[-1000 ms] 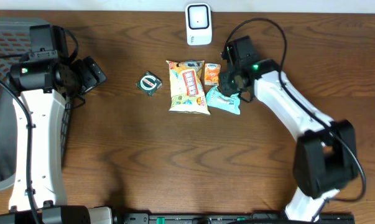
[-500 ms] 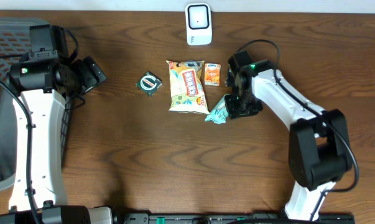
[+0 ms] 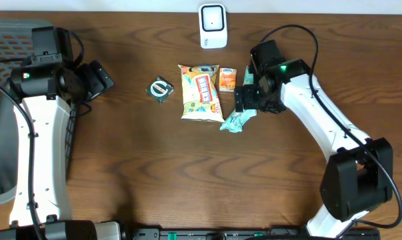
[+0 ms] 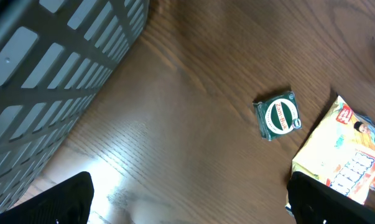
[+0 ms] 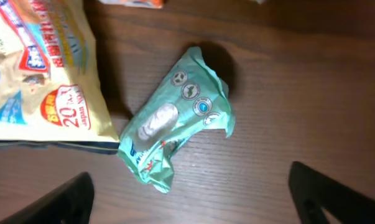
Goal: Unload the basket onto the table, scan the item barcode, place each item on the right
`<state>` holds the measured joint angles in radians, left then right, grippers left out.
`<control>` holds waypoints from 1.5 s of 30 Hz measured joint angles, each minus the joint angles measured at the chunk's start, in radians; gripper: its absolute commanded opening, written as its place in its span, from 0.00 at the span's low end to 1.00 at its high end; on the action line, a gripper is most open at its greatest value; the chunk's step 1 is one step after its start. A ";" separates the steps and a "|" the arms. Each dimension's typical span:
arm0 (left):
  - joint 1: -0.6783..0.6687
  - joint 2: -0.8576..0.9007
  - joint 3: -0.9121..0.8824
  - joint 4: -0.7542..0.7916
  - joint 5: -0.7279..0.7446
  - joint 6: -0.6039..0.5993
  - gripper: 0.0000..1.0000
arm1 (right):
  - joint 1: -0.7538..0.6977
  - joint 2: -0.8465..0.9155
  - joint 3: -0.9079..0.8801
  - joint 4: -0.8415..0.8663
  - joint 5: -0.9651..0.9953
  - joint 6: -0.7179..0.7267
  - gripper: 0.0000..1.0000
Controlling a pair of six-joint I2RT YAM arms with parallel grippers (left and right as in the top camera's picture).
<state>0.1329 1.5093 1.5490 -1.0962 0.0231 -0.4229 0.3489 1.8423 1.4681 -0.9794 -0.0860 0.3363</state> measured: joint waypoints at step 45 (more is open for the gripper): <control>0.000 0.000 0.000 0.000 0.000 0.000 0.98 | -0.109 0.004 -0.318 0.445 -0.529 0.068 0.01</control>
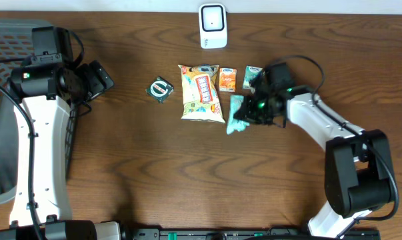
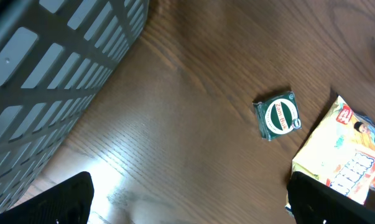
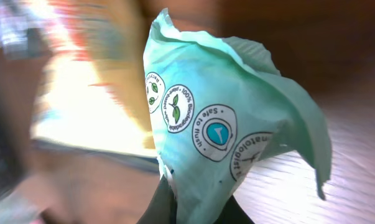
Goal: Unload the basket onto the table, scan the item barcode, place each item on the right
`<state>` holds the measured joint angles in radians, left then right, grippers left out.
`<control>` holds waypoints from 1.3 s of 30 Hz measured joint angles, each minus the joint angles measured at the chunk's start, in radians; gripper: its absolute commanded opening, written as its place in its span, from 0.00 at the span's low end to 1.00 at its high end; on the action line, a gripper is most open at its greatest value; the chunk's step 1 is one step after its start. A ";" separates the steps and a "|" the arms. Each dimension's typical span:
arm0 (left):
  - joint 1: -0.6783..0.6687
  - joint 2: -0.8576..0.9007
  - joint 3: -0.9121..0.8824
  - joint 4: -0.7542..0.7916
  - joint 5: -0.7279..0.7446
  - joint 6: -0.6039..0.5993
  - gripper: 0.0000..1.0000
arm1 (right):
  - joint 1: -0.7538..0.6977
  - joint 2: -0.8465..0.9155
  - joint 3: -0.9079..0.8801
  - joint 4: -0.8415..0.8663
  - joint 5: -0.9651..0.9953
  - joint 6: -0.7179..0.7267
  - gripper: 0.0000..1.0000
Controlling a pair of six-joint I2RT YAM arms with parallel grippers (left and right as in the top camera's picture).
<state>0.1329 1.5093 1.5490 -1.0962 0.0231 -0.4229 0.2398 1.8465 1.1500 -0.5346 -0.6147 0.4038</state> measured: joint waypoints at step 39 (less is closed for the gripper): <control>0.000 0.000 0.000 0.000 0.000 0.000 0.98 | -0.112 0.000 0.050 -0.338 0.204 -0.184 0.43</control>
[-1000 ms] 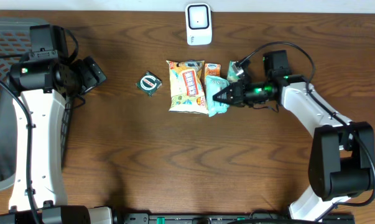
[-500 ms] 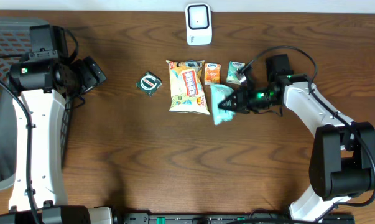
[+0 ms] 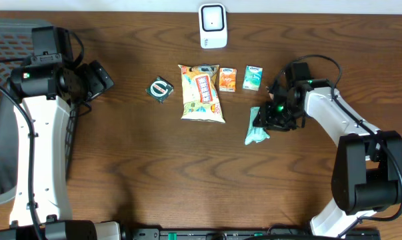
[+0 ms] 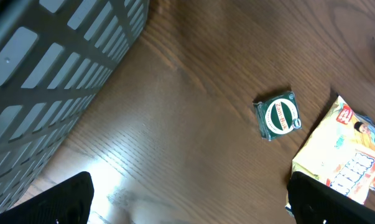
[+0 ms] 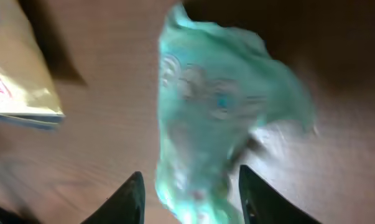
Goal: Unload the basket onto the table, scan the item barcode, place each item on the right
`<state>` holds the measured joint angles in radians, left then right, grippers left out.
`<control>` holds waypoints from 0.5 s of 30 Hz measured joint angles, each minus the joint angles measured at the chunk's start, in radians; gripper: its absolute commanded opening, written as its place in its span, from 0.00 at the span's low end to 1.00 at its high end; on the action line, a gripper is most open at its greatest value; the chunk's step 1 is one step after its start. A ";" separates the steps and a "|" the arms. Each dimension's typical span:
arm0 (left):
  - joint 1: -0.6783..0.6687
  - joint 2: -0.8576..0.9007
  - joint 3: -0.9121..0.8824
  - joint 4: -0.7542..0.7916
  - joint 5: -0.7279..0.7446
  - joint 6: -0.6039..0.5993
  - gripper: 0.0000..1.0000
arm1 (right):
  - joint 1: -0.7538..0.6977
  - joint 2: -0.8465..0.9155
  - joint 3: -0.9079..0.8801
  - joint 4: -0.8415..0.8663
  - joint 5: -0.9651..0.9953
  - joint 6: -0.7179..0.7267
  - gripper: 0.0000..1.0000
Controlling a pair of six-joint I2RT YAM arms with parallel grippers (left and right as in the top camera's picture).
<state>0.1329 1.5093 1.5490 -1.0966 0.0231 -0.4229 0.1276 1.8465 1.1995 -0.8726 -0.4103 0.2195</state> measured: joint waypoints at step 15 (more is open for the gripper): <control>0.000 0.000 0.000 0.000 0.000 0.000 0.98 | 0.160 -0.002 0.305 -0.216 0.217 0.022 0.06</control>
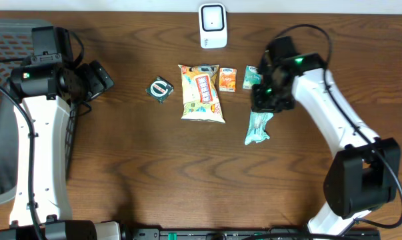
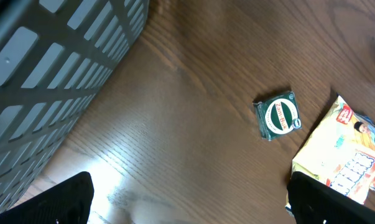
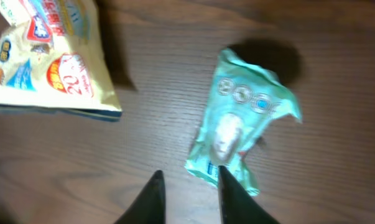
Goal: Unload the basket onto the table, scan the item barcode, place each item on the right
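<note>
A crumpled teal packet (image 1: 257, 128) lies flat on the wooden table (image 1: 154, 167), right of the yellow snack bag (image 1: 201, 92); the right wrist view shows the packet (image 3: 243, 140) printed side up. My right gripper (image 1: 264, 93) hangs above it on the far side. The right gripper (image 3: 188, 198) is open a little and holds nothing. The white scanner (image 1: 213, 25) stands at the far edge. My left gripper (image 2: 190, 205) stands wide open near the basket, with nothing between its fingers.
An orange packet (image 1: 227, 79) and a small green packet (image 1: 253, 75) lie beside the snack bag. A round green tin (image 1: 160, 89) sits left of the bag and also shows as the tin (image 2: 277, 116). A grey basket (image 1: 1, 100) fills the left edge.
My right gripper was low, with its fingers on either side of the teal packet. It is now higher and farther back, with its fingers closer together. The packet lies where it was. The left arm has not moved.
My right gripper was wide open above the teal packet, which lay against the snack bag. Then it was shut on the packet, holding it upright. Then the packet lay farther right with the fingers apart around it. Now the gripper is clear of it.
</note>
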`<state>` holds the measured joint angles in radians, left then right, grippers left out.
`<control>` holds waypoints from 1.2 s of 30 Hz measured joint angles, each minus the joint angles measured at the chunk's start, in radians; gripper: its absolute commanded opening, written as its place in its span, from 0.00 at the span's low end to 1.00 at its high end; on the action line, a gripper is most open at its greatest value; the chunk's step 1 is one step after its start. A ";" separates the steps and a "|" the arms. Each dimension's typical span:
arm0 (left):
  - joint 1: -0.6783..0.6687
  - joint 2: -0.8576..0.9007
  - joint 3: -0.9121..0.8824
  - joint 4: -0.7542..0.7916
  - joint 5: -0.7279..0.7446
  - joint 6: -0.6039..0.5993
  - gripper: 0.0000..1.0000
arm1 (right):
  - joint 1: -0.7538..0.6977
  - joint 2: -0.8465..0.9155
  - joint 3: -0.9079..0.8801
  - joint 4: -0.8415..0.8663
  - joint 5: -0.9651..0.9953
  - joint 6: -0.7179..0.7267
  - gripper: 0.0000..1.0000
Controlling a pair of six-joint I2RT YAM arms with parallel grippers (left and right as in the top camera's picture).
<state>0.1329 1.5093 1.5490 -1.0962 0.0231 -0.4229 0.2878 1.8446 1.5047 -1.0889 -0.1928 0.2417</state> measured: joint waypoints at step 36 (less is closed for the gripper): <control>0.000 0.000 0.000 0.000 0.000 0.000 0.98 | 0.016 0.079 -0.019 -0.082 0.204 0.109 0.51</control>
<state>0.1329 1.5093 1.5490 -1.0962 0.0231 -0.4229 0.3038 1.9240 1.4860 -1.1709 0.0109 0.3511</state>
